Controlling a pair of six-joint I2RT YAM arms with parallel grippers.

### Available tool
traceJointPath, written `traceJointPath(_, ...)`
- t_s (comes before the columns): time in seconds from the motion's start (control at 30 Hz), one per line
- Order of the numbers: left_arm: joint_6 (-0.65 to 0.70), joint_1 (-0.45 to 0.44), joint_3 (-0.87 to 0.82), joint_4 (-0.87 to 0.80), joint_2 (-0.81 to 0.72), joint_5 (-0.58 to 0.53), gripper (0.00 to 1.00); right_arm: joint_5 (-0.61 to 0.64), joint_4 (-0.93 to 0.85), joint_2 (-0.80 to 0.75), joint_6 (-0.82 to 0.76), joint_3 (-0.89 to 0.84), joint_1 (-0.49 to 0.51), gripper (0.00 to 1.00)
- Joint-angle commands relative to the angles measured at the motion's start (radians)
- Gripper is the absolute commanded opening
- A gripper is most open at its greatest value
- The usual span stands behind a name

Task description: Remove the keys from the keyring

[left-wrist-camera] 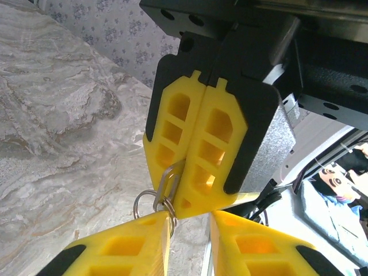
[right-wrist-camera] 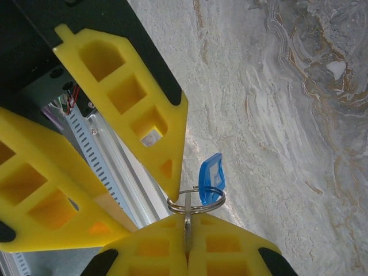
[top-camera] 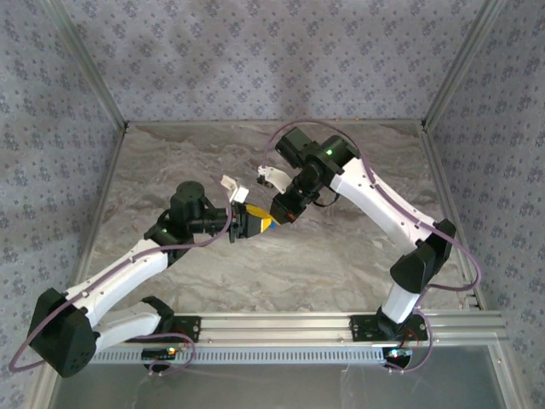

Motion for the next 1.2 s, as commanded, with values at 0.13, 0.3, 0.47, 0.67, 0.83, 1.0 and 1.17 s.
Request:
traceJointPath(0.13,0.028,-0.008,0.034,-0.022,0.016,-0.022,0.23,-0.041,-0.002,-0.012,-0.005,0.036,0.002,0.0)
traceJointPath(0.3,0.037,-0.009,0.028,-0.028,0.012,-0.043,0.27,-0.047,-0.003,-0.012,-0.007,0.034,0.002,0.0)
traceJointPath(0.47,0.035,-0.009,0.021,-0.023,0.002,-0.05,0.27,-0.052,0.0,-0.02,-0.007,0.028,0.002,0.0)
traceJointPath(0.67,0.031,-0.01,0.026,0.0,0.011,-0.04,0.16,-0.059,0.006,-0.025,-0.008,0.022,0.003,0.0)
traceJointPath(0.83,0.046,-0.012,0.026,-0.015,0.006,-0.05,0.03,-0.075,0.009,-0.034,-0.005,0.017,0.003,0.0)
traceJointPath(1.0,0.063,-0.012,0.018,-0.028,-0.016,-0.079,0.0,-0.082,0.01,-0.04,-0.004,0.006,0.0,0.0)
traceJointPath(1.17,0.076,-0.019,-0.011,-0.003,-0.065,-0.117,0.0,-0.105,0.026,-0.049,0.008,-0.012,-0.023,0.0)
